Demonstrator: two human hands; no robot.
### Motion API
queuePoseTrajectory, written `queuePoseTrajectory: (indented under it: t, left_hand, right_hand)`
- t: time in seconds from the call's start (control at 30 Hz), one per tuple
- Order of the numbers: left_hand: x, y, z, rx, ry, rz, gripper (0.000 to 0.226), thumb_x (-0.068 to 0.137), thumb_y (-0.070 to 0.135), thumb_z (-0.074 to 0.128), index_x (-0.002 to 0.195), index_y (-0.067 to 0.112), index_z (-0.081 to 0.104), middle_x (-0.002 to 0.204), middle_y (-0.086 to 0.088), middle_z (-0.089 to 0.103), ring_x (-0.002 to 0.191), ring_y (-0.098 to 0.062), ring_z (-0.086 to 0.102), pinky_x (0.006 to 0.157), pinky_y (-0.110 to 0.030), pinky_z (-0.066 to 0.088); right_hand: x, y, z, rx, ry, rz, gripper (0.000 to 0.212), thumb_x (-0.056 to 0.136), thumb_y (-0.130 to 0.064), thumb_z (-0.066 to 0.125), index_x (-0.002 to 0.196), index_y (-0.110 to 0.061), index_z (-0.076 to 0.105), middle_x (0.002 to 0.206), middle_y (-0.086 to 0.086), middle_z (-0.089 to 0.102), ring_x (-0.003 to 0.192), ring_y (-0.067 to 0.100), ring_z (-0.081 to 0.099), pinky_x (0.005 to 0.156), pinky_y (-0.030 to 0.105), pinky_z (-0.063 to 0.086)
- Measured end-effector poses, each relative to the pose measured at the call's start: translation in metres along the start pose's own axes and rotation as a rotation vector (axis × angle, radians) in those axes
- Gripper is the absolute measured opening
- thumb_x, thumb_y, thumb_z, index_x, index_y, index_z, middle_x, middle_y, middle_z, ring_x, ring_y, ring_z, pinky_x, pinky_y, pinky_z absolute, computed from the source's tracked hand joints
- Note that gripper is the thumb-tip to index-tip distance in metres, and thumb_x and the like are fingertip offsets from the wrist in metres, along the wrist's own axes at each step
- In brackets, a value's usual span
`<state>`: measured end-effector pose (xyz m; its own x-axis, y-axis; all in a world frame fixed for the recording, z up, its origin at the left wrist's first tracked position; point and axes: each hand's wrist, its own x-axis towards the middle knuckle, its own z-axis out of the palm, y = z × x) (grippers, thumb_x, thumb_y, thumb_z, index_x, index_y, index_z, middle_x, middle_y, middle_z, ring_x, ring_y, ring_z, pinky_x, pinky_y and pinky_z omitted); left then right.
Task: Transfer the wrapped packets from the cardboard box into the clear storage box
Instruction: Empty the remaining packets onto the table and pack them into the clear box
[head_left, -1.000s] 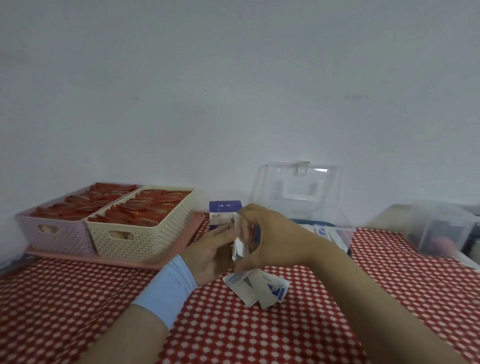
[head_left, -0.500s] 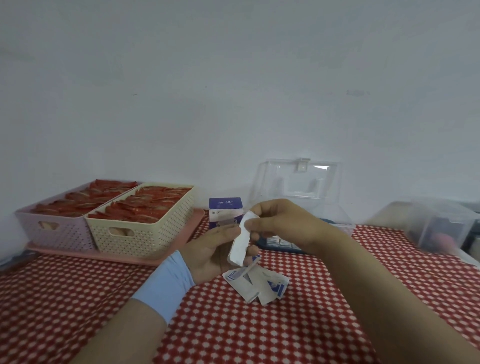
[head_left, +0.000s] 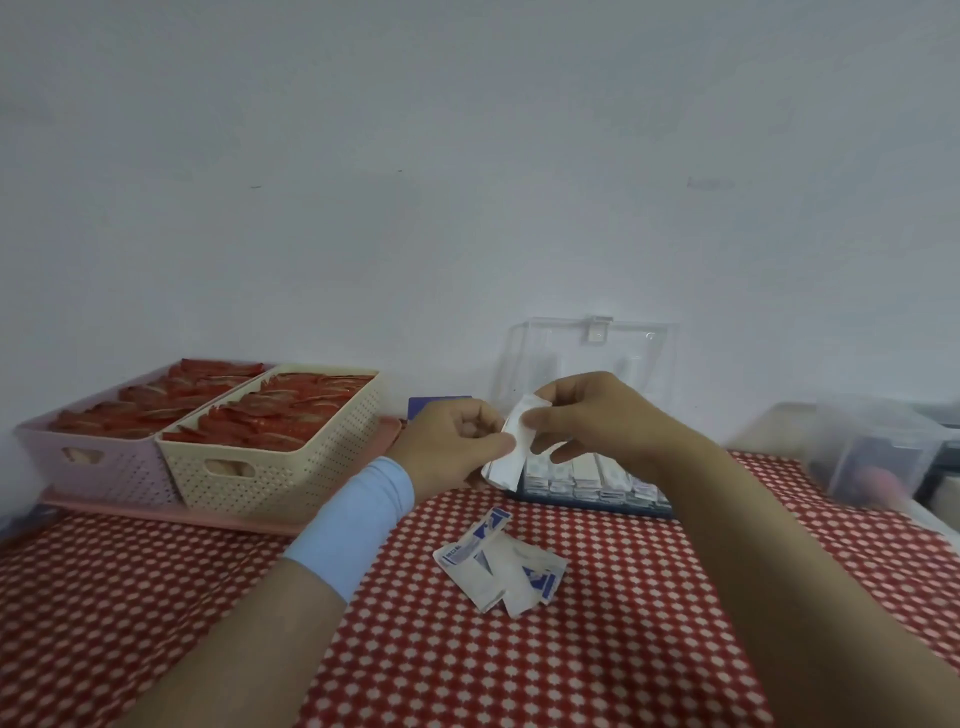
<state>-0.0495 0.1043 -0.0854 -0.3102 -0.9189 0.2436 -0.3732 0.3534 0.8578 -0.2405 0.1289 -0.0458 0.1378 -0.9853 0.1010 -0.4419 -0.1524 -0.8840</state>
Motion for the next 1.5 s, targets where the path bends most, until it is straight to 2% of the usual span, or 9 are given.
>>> queuePoseTrajectory:
  t: [0.1,0.17,0.33,0.4,0.6,0.8,1.1,1.3,1.5]
  left_hand:
    - [0.024,0.018,0.004,0.010,-0.029,0.047,0.004,0.089,0.012,0.070,0.086,0.012,0.068,0.065,0.005,0.070,0.052,-0.010,0.063,0.051,-0.023,0.053]
    - [0.041,0.027,0.008,0.024,-0.052,0.043,0.007,0.092,0.017,0.068,0.088,0.011,0.067,0.069,-0.001,0.072,0.051,-0.012,0.065,0.052,-0.025,0.053]
    - [0.085,0.029,0.016,0.503,-0.150,0.063,0.022,0.092,0.039,0.061,0.085,0.019,0.066,0.085,0.003,0.069,0.079,-0.017,0.064,0.079,-0.032,0.052]
    - [0.097,0.024,0.018,0.570,-0.184,0.046,0.025,0.093,0.042,0.058,0.088,0.019,0.066,0.092,0.002,0.067,0.088,-0.019,0.062,0.084,-0.034,0.051]
    - [0.116,0.017,0.032,0.646,-0.317,0.154,0.024,0.093,0.023,0.056,0.108,0.018,0.074,0.114,0.002,0.066,0.102,-0.016,0.058,0.091,-0.028,0.045]
    - [0.114,0.012,0.046,0.815,-0.520,0.180,0.044,0.084,0.042,0.047,0.111,0.023,0.076,0.117,0.002,0.068,0.104,-0.021,0.061,0.096,-0.035,0.048]
    - [0.113,0.011,0.054,0.833,-0.532,0.194,0.052,0.075,0.048,0.040,0.108,0.028,0.074,0.102,0.003,0.068,0.095,-0.021,0.061,0.091,-0.040,0.051]
    - [0.116,0.016,0.063,0.896,-0.612,0.144,0.053,0.078,0.050,0.040,0.114,0.028,0.072,0.102,0.002,0.065,0.094,-0.023,0.060,0.087,-0.039,0.051]
    - [0.116,0.015,0.070,0.883,-0.685,0.053,0.049,0.086,0.049,0.045,0.123,0.027,0.069,0.122,-0.001,0.067,0.105,-0.024,0.061,0.096,-0.042,0.050]
  right_hand:
    - [0.013,-0.011,-0.026,-0.114,0.024,0.003,0.008,0.091,-0.013,0.071,0.097,-0.008,0.073,0.085,0.007,0.078,0.080,0.018,0.076,0.069,0.028,0.062]
    - [0.026,-0.015,-0.043,-0.181,0.072,0.005,0.007,0.090,-0.015,0.072,0.095,-0.010,0.074,0.081,0.002,0.077,0.075,0.014,0.075,0.062,0.024,0.059]
    - [0.063,0.001,-0.070,-0.267,0.183,0.064,0.004,0.091,-0.014,0.069,0.090,-0.011,0.070,0.084,0.003,0.074,0.066,0.013,0.071,0.052,0.024,0.049]
    - [0.076,0.013,-0.070,-0.356,0.152,0.090,0.005,0.091,-0.014,0.068,0.091,-0.010,0.071,0.081,0.005,0.073,0.065,0.013,0.070,0.050,0.023,0.047]
    - [0.099,0.039,-0.074,-0.493,-0.005,0.176,0.007,0.090,-0.013,0.069,0.090,-0.010,0.074,0.077,0.001,0.073,0.058,0.011,0.066,0.046,0.022,0.039]
    - [0.105,0.055,-0.073,-0.630,-0.167,0.263,0.015,0.086,-0.018,0.070,0.100,-0.014,0.076,0.081,-0.001,0.075,0.058,0.009,0.065,0.049,0.023,0.042]
    - [0.107,0.073,-0.058,-0.723,-0.185,0.307,0.018,0.087,-0.034,0.070,0.084,-0.018,0.078,0.074,0.004,0.075,0.055,0.012,0.059,0.054,0.023,0.045]
    - [0.105,0.071,-0.053,-0.809,-0.184,0.313,0.028,0.091,-0.028,0.063,0.096,-0.004,0.077,0.074,0.008,0.072,0.056,0.011,0.059,0.059,0.021,0.048]
    - [0.107,0.071,-0.051,-0.985,-0.114,0.309,0.019,0.085,-0.026,0.076,0.087,-0.007,0.073,0.069,0.002,0.071,0.060,0.012,0.063,0.071,0.025,0.058]
